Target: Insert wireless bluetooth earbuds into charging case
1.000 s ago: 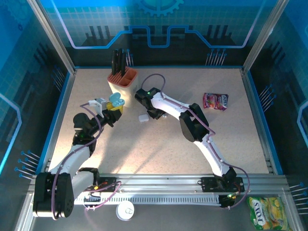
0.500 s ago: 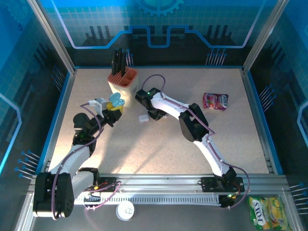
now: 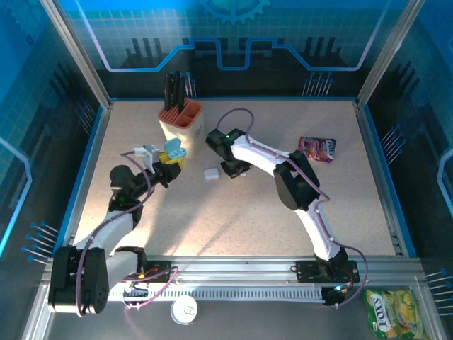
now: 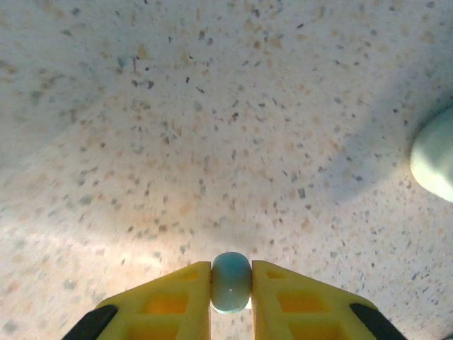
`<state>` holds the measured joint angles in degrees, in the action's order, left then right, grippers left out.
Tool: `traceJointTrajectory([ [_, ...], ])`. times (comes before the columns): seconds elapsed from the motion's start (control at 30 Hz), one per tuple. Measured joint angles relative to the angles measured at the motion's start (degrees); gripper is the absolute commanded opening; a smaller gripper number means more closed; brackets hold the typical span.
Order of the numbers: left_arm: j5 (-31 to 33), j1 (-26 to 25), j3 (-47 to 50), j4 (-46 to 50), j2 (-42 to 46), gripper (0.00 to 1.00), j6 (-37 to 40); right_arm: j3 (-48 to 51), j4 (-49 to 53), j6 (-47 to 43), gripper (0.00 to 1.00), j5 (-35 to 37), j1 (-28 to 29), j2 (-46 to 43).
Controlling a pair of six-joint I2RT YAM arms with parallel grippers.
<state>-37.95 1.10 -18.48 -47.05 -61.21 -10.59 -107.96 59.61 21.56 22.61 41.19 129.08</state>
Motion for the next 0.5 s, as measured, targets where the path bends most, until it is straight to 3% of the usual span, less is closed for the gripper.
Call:
traceJointTrajectory([
  [0.5,2.12,-13.68,-8.72,0.02,-10.88,0.35,4.39,23.63,-13.00,13.86,0.21,-25.46,-12.15,-36.52],
])
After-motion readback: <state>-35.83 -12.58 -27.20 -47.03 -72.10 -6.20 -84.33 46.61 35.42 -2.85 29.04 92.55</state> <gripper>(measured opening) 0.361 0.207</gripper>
